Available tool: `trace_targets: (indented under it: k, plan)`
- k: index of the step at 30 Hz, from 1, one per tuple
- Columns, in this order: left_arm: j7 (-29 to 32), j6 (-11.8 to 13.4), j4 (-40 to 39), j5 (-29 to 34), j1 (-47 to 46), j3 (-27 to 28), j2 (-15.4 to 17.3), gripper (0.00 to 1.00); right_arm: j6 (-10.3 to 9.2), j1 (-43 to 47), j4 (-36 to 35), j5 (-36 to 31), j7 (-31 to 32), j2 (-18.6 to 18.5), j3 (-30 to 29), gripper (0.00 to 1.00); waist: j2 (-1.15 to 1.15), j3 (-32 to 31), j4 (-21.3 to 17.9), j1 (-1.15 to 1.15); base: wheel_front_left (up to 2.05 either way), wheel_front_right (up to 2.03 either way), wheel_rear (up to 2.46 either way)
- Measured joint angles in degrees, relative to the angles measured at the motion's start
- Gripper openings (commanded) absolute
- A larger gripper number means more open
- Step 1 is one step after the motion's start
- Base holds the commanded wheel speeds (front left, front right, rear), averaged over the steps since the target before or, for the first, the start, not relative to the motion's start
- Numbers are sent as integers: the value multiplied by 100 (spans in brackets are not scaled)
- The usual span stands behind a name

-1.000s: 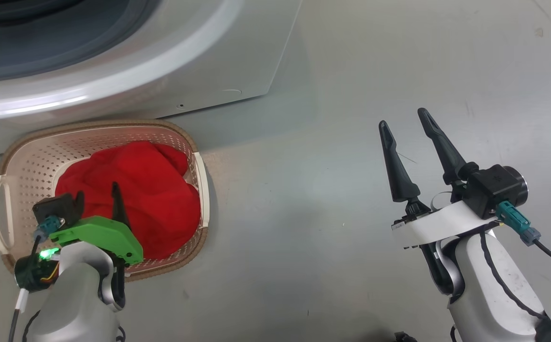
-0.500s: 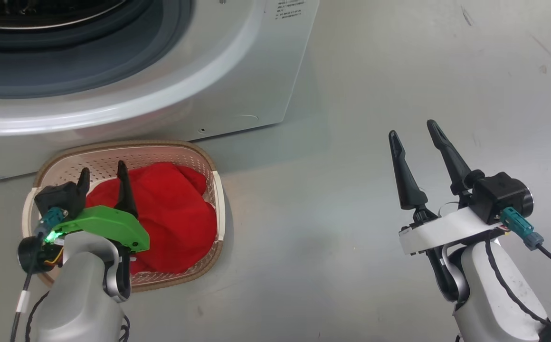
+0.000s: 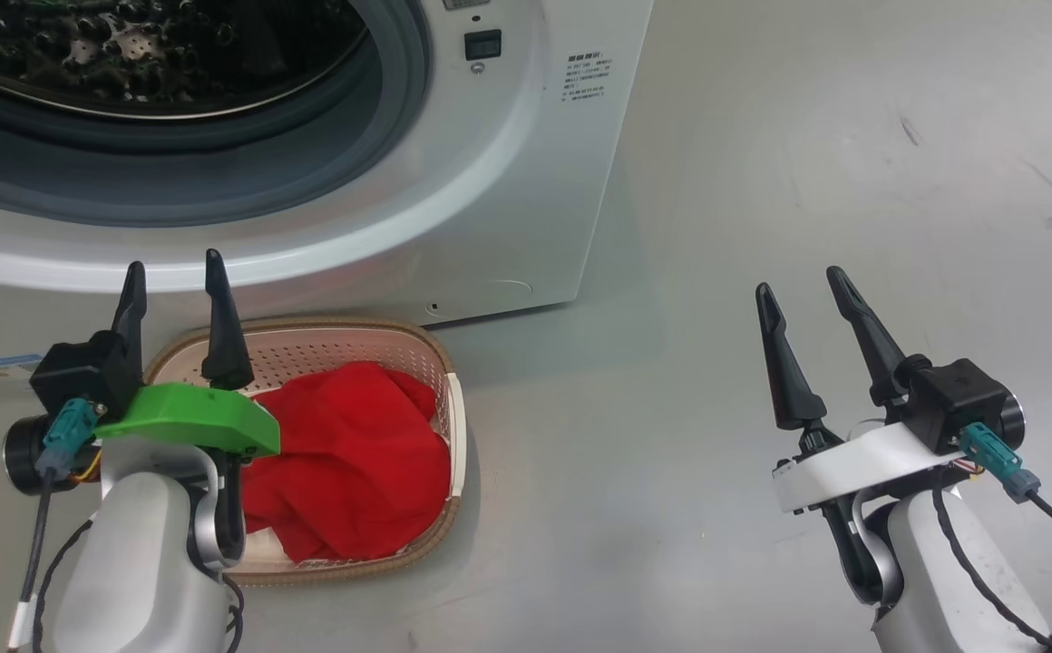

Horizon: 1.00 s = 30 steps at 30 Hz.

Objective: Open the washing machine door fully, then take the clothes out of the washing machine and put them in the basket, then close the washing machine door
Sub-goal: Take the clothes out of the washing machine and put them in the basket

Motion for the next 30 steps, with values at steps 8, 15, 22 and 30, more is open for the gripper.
trace_targets:
  k: [8, 15, 22, 30]
  plan:
    - [0, 26, -769, 224, 454, -44, 0, 100, -1, 173, -23, 0, 0, 11, -26, 100, 0, -396, 140, 0, 0, 0, 0]
    - [0, 32, -1224, 394, 1039, -203, 2, 100, -7, 405, -24, -8, 0, 22, -46, 100, 0, -722, 232, 0, 0, 0, 0]
    - [0, 34, -1472, 436, 1657, -381, 9, 100, -59, 685, -20, -19, 0, 21, -78, 100, 0, -1037, 327, 0, 0, 0, 0]
    - [25, 77, -1727, 452, 2252, -550, 21, 100, -124, 985, -16, -26, 0, 21, -142, 100, 0, -1353, 421, 0, 0, 0, 0]
